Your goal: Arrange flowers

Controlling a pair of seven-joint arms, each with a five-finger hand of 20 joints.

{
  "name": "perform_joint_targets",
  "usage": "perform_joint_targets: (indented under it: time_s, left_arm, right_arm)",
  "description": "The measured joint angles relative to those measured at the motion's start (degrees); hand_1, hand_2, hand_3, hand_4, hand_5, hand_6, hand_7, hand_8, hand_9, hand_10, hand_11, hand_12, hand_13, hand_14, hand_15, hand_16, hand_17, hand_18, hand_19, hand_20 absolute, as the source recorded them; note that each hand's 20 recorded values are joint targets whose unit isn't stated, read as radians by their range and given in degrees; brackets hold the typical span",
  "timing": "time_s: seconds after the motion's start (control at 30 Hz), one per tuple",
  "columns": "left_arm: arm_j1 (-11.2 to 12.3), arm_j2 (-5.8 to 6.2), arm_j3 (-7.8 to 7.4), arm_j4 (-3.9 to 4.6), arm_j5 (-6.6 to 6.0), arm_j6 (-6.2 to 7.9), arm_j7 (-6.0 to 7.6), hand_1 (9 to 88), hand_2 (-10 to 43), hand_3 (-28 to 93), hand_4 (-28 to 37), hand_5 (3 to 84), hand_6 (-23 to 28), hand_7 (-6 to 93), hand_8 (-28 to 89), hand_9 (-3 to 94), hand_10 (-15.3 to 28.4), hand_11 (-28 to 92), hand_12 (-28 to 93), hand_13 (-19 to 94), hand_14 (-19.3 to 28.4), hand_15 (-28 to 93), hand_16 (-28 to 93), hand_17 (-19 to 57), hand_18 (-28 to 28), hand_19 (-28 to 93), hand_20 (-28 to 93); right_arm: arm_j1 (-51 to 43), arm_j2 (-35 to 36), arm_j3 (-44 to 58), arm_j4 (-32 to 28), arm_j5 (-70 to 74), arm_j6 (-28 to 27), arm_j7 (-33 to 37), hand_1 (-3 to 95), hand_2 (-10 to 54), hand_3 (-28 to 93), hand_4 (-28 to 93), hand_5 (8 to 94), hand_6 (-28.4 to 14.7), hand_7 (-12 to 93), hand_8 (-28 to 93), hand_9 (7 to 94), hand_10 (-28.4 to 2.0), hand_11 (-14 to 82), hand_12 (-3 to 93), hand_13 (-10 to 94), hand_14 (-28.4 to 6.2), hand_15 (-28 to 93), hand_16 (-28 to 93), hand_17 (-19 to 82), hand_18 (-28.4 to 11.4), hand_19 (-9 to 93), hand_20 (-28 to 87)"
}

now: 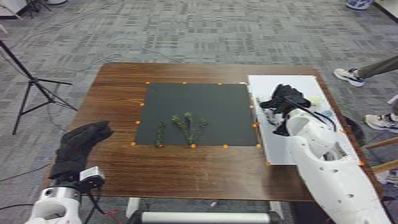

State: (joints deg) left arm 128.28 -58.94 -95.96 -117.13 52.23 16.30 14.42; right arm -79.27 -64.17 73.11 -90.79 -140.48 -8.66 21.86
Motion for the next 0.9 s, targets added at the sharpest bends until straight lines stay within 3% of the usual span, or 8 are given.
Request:
perform_joint_targets:
  time_s: [0.17, 0.47, 0.7, 0.9]
  left_arm:
    - [-0.1, 0.02, 0.32, 0.00, 0.00, -0.06, 0.03, 33.7, 0.0, 71, -11.7, 57.3, 2.8, 19.9, -7, 56.0, 13.8, 23, 14, 46, 17.3, 26, -1, 11.1, 11.2, 12, 23]
    - [0.1, -0.24, 0.35, -0.02, -0.02, -0.33, 0.09, 33.7, 0.0, 71, -11.6, 57.2, 2.9, 19.9, -7, 56.0, 13.7, 23, 14, 46, 17.3, 26, -1, 11.1, 11.2, 12, 23]
    - [0.1, -0.54, 0.18, -0.04, -0.02, -0.39, 0.05, 33.8, 0.0, 71, -11.7, 57.0, 2.7, 19.9, -7, 56.0, 13.7, 23, 14, 46, 17.4, 26, -1, 11.1, 11.2, 12, 23]
    - [0.1, -0.60, 0.18, -0.04, -0.01, -0.42, -0.03, 33.9, -0.1, 71, -11.6, 56.9, 2.6, 20.0, -7, 56.0, 13.7, 23, 14, 46, 17.3, 26, -1, 11.1, 11.2, 12, 23]
  right_arm:
    - [3.3, -0.4, -1.9, 3.1, -1.4, -2.3, 0.0, 38.1, -9.5, 59, -18, 75.0, -4.3, 19, -6, 89.3, -12.3, 23.2, 21.5, 94, -2.0, 51, 30, 63, -13.4, 93, 46]
    - [4.9, -0.2, -2.6, 3.0, -2.2, -3.6, 0.0, 38.1, -9.5, 60, -18, 73.9, -4.9, 20, -5, 88.6, -12.7, 23.3, 21.8, 94, -1.5, 51, 29, 64, -12.3, 93, 45]
    - [4.0, 0.2, -3.6, 2.1, -4.0, -5.2, 0.0, 37.2, -9.5, 59, -19, 63.4, -6.3, 20, -4, 82.2, -14.1, 21.5, 21.5, 94, -1.7, 49, 31, 64, -11.9, 93, 44]
    - [2.9, 0.0, -3.4, 1.0, -4.6, -8.0, 0.2, 44.8, -9.5, 61, -19, 60.5, -5.4, 22, -4, 79.6, -14.2, 20.1, 20.7, 94, -1.2, 49, 31, 64, -10.9, 93, 43]
